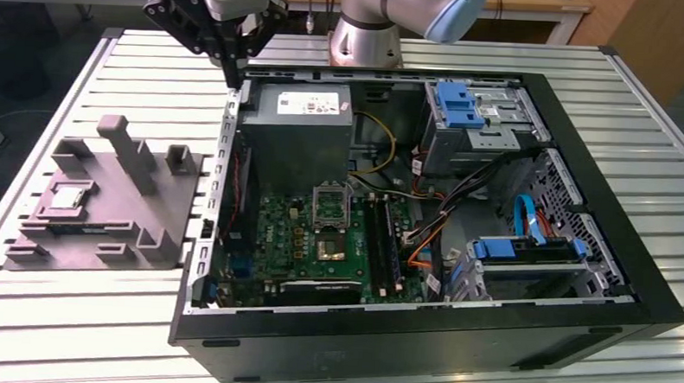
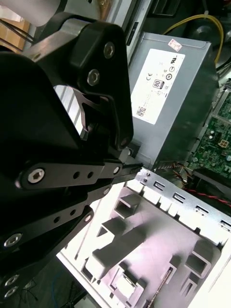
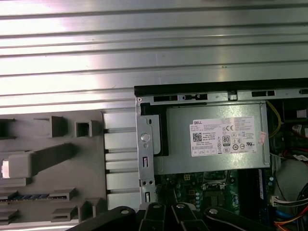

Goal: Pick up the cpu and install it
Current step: 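Reach for the cpu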

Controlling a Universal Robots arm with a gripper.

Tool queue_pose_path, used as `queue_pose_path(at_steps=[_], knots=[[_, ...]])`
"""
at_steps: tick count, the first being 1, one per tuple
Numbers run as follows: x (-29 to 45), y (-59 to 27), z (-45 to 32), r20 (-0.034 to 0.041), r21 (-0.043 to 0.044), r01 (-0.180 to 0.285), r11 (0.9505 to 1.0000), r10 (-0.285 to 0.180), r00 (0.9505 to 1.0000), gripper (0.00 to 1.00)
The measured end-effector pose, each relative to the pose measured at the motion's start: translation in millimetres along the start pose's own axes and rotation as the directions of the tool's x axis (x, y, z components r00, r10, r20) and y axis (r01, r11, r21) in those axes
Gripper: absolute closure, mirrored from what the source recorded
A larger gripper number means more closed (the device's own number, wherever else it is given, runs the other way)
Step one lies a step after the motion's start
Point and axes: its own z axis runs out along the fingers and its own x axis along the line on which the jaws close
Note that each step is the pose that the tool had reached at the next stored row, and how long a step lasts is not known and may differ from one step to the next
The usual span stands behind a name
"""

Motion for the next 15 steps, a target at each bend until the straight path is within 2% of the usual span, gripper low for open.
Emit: queue_pose_path(at_steps=[15], knots=[[6.5, -0.5, -0.2, 0.0000, -0.0001, 0.000, 1.0000, 0.000, 1.0000, 0.89]])
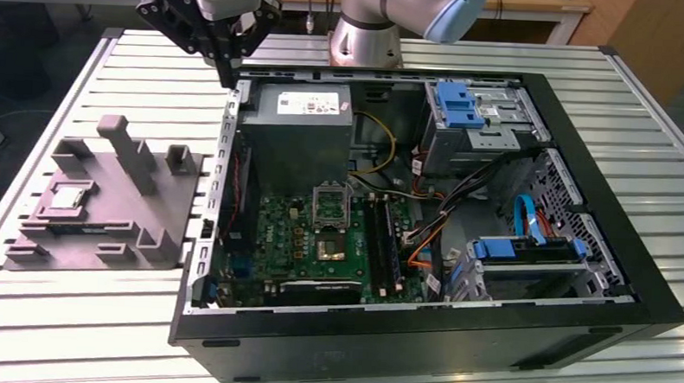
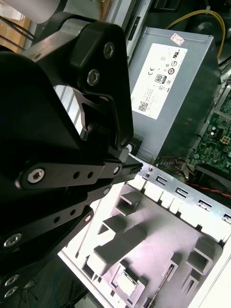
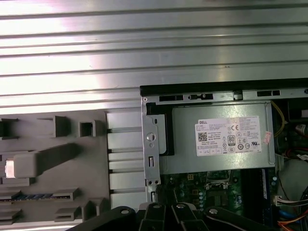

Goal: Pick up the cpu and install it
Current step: 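Reach for the cpu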

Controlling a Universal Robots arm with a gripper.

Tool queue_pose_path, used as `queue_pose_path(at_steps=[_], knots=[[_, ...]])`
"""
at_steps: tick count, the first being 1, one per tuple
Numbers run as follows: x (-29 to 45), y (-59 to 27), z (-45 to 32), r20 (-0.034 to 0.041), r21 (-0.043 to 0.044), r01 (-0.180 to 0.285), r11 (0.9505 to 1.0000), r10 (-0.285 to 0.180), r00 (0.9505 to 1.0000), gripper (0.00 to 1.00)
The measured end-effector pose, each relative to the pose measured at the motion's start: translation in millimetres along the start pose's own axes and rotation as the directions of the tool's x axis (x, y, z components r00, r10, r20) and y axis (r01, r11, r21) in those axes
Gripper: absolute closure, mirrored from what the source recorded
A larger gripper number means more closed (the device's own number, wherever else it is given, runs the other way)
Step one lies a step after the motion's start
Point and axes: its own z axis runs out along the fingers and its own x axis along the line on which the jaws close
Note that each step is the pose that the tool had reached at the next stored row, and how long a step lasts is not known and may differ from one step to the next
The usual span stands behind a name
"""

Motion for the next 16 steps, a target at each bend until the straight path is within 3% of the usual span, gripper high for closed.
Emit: queue_pose_path(at_steps=[16], knots=[[5.6, -0.4, -0.2, 0.0000, 0.0000, 0.000, 1.0000, 0.000, 1.0000, 0.89]])
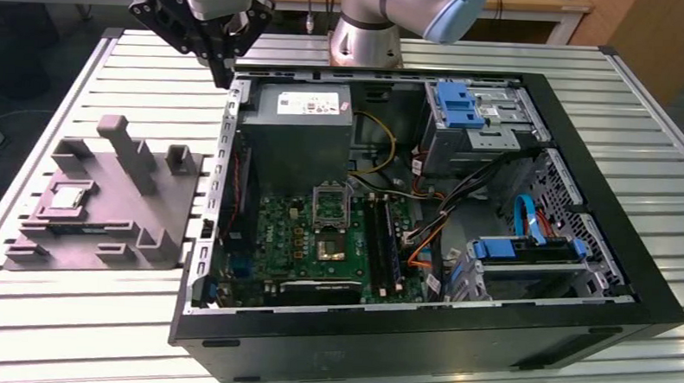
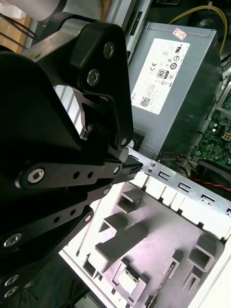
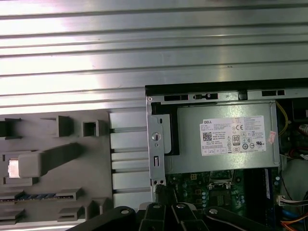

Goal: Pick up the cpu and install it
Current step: 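Reach for the cpu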

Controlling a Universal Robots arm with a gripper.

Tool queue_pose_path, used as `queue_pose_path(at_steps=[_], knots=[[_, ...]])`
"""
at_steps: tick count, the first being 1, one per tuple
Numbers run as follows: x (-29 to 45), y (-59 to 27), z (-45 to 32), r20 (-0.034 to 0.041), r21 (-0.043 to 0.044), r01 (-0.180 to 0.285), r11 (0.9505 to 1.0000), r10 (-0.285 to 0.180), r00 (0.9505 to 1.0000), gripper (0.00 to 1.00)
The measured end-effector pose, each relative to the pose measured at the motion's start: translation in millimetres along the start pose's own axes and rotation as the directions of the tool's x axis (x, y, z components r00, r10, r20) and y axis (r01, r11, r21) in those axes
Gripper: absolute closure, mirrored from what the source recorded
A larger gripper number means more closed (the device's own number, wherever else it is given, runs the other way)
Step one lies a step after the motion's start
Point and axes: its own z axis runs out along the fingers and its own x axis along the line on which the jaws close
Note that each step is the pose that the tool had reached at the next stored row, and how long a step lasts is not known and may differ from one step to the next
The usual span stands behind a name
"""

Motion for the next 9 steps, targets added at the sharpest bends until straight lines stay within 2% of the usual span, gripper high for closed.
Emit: queue_pose_path(at_steps=[9], knots=[[8.2, -0.6, -0.2, 0.0000, 0.0000, 0.000, 1.0000, 0.000, 1.0000, 0.89]])
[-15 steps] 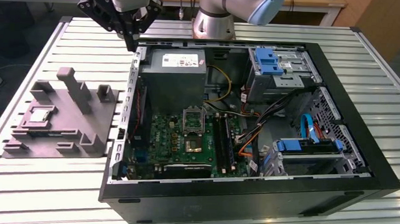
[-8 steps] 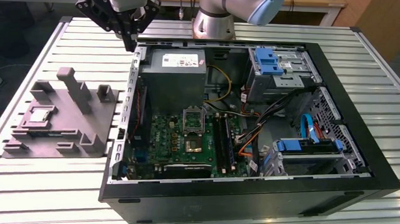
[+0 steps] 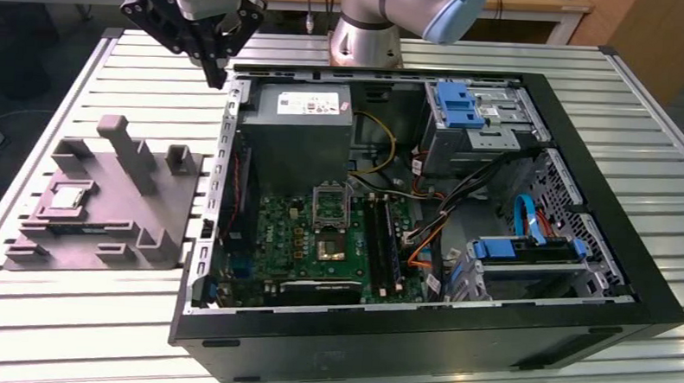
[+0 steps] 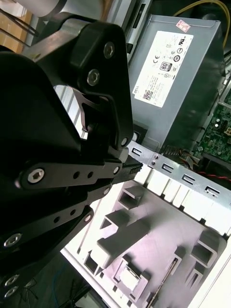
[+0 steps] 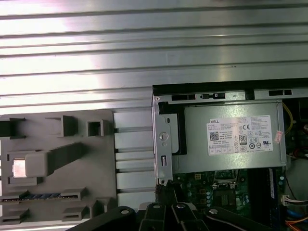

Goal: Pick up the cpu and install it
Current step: 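Reach for the cpu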

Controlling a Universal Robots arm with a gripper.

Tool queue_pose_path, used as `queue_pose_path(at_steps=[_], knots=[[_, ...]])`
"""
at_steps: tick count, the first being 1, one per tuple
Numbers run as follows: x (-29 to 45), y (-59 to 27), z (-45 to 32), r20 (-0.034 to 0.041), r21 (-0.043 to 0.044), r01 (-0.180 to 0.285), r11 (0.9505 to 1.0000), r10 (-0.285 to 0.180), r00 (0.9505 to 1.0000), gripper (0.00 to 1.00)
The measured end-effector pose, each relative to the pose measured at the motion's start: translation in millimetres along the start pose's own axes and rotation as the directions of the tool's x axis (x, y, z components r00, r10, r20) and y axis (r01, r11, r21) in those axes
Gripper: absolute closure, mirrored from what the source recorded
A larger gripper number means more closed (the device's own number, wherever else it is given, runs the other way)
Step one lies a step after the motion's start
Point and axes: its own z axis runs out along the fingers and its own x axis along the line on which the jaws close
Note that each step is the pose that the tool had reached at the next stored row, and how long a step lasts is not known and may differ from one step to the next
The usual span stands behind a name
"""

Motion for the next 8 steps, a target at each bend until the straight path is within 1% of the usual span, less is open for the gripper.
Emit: queue_pose_path(at_steps=[8], knots=[[4.3, -0.3, -0.1, 0.0000, 0.0000, 0.000, 1.0000, 0.000, 1.0000, 0.89]])
